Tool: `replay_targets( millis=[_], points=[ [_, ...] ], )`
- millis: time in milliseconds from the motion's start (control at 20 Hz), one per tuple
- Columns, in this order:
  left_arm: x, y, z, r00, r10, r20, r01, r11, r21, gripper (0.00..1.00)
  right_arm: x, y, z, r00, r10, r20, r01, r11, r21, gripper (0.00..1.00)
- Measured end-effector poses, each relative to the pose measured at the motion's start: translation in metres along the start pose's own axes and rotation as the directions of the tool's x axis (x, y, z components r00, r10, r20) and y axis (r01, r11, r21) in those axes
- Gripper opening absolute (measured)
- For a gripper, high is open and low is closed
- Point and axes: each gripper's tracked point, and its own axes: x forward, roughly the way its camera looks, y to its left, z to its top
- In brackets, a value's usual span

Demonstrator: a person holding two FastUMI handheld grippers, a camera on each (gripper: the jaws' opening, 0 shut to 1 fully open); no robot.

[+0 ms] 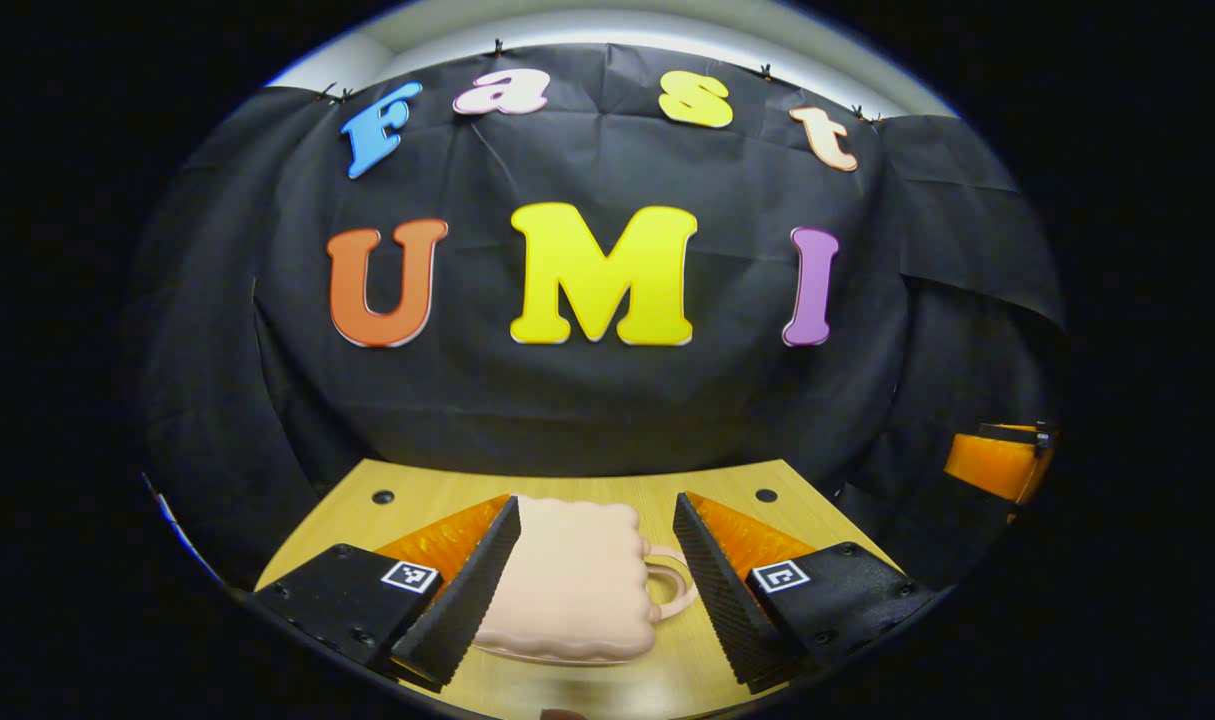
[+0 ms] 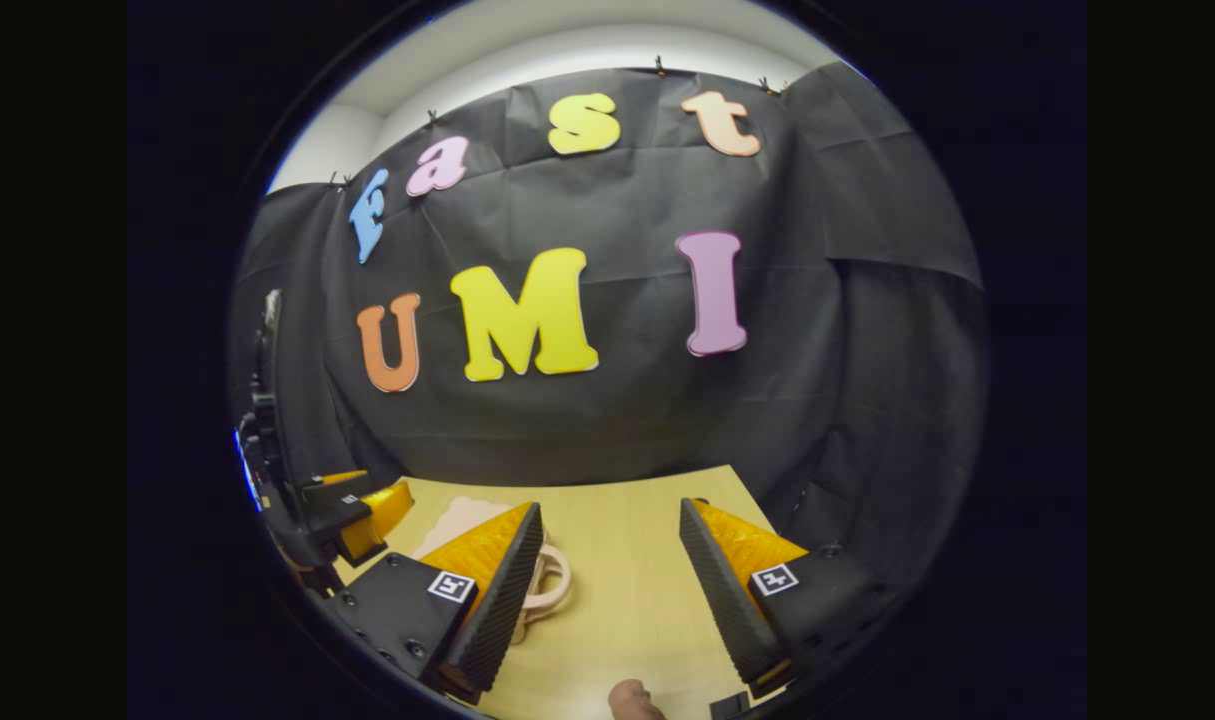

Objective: First open the suitcase, pack the skin care products into it, and then close the suitcase.

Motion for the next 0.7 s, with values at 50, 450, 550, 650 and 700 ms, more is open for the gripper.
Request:
replay_targets(
  millis=[50, 450, 550, 650, 700],
  points=[
    [-0.009, 0.003, 0.009, 1.0, 0.005, 0.012, -0.005, 1.0, 0.01, 0.98, 0.002, 0.009, 0.004, 1.0, -0.004, 0.014, 0.004, 1.0, -0.014, 0.82],
    [-0.031, 0.049, 0.053, 0.994, 0.036, 0.102, -0.038, 0.999, 0.023, 0.97, 0.014, 0.08, 0.014, 0.999, 0.027, 0.031, -0.024, 0.995, -0.098, 0.77],
    [-0.033, 0.05, 0.062, 0.992, 0.022, 0.128, -0.023, 1.0, 0.007, 0.98, 0.017, 0.093, 0.02, 0.998, 0.035, 0.045, -0.029, 0.992, -0.125, 0.81],
    [-0.037, 0.053, 0.071, 0.987, 0.012, 0.159, -0.012, 1.0, -0.002, 0.98, 0.017, 0.105, 0.025, 0.998, 0.038, 0.057, -0.03, 0.99, -0.135, 0.82],
    [-0.038, 0.055, 0.072, 0.987, 0.012, 0.162, -0.012, 1.0, -0.003, 0.97, 0.017, 0.111, 0.025, 0.997, 0.042, 0.057, -0.034, 0.99, -0.137, 0.81]
  ],
)
